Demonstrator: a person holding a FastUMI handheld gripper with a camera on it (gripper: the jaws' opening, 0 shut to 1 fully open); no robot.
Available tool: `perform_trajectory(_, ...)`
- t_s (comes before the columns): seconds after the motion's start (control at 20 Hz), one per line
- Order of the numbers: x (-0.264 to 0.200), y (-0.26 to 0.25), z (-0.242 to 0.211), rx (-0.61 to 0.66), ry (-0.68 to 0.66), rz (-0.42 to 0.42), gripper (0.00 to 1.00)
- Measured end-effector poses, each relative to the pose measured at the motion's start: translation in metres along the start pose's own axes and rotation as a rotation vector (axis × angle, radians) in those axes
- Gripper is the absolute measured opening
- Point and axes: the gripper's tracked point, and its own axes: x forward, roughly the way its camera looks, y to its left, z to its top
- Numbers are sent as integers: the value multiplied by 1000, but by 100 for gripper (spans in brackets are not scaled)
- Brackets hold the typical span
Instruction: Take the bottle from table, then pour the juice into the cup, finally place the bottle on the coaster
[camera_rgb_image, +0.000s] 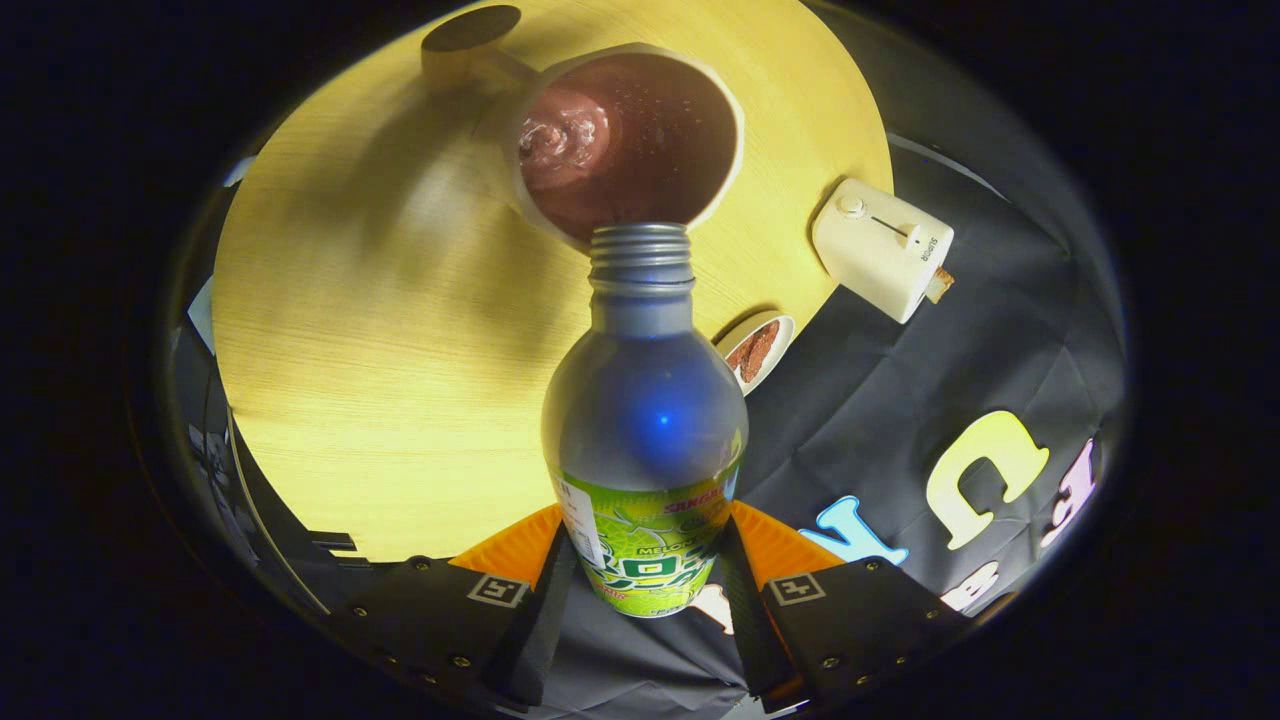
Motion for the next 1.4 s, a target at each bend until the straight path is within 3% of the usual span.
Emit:
perform_trajectory(0.7, -9, -1, -2, 7, 24, 5, 72)
perform_trajectory(1.4, -8, 25, 10, 251, -121, 39, 72)
